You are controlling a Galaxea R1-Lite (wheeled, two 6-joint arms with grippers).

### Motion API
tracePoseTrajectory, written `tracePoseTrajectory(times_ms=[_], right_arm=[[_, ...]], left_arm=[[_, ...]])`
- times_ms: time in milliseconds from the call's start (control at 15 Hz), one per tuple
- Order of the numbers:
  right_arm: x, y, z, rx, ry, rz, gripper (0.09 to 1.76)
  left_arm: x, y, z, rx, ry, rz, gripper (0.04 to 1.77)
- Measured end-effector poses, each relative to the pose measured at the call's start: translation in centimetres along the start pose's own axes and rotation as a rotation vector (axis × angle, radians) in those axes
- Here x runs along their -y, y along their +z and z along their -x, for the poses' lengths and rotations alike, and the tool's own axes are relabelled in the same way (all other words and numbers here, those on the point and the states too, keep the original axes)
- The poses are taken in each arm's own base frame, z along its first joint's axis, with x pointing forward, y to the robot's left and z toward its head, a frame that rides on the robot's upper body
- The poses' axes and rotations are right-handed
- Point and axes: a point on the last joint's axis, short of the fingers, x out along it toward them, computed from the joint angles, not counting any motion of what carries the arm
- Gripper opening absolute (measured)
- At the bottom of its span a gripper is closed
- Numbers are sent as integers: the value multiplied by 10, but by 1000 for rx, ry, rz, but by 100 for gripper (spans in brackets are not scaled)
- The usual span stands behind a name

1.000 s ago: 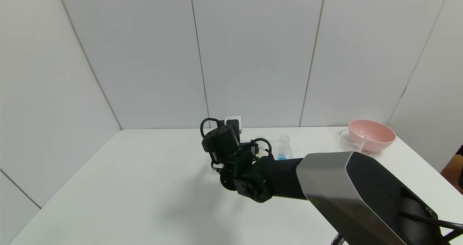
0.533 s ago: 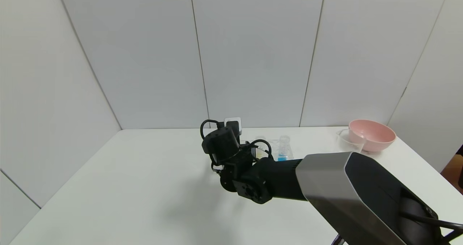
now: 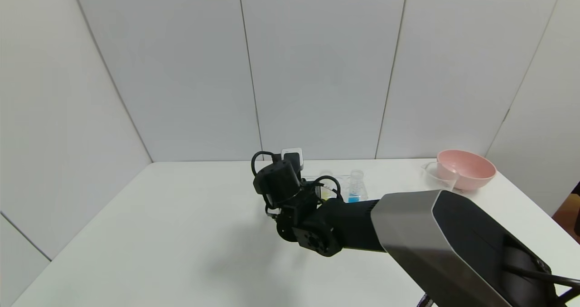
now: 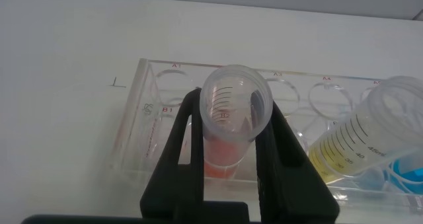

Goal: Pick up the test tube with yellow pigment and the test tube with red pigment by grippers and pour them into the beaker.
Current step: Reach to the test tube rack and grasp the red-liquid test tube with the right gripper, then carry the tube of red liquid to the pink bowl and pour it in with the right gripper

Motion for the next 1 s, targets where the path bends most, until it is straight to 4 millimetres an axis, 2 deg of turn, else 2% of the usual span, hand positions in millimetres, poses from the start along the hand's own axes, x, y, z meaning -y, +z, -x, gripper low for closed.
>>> tracePoseTrajectory(times_ms=[400,1000], right_arm=[[2,6,4,3,-1,0,51],[7,65,43,95,43,-23,51]], left_arm=[[0,0,0,0,0,0,172],[0,0,0,0,0,0,172]])
